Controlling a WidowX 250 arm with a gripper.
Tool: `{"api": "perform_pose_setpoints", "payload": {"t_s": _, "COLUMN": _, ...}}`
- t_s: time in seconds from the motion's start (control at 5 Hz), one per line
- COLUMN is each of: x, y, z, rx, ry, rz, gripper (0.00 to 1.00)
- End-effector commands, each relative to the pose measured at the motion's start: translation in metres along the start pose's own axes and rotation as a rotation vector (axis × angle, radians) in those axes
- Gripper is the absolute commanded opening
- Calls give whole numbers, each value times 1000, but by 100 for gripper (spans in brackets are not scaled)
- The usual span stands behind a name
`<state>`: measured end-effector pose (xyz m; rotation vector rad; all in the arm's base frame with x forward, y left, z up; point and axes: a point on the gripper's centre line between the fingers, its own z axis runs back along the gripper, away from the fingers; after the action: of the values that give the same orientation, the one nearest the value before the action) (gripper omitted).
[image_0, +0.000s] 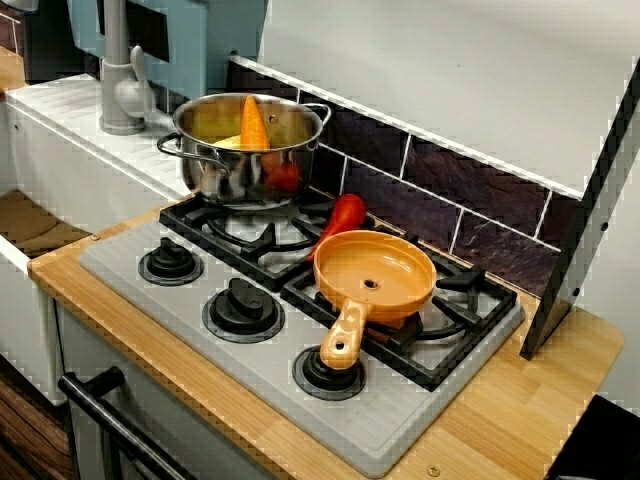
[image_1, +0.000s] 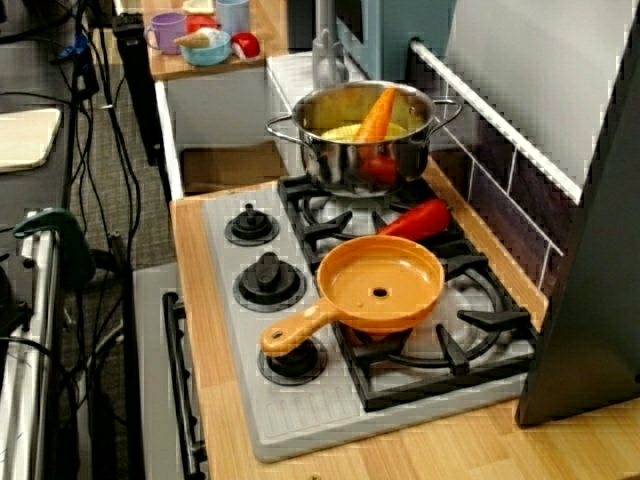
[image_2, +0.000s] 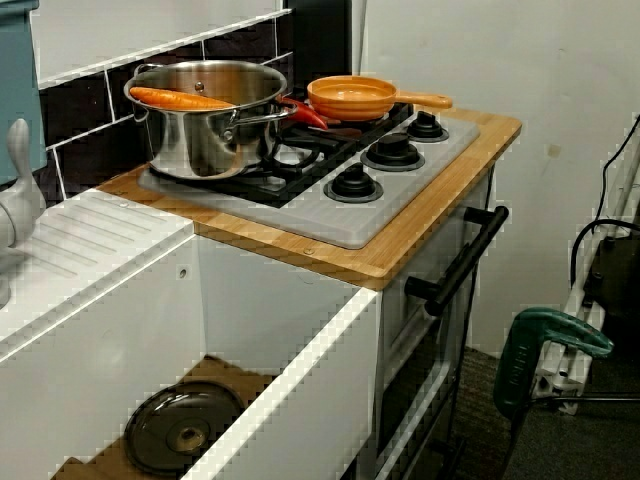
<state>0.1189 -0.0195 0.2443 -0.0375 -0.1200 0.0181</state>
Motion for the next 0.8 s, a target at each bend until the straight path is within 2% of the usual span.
{"api": "perform_pose_setpoints", "payload": {"t_s": 0.0, "x": 0, "y": 0, "z": 0, "rx": 0, "ry": 0, "rz": 0, "gripper": 100}}
{"api": "perform_pose_setpoints", "payload": {"t_s": 0.2, "x": 8, "y": -8, "z": 3, "rx": 28, "ry": -46, "rz": 8, "gripper": 100}}
{"api": "perform_pose_setpoints", "payload": {"t_s": 0.4, "x": 36, "y": -16, "z": -16, "rx": 142, "ry": -67, "rz": 88, "gripper": 100}}
{"api": "perform_pose_setpoints", "payload": {"t_s": 0.6, "x": 74, "y": -18, "z": -37, "rx": 184, "ry": -68, "rz": 152, "gripper": 100}}
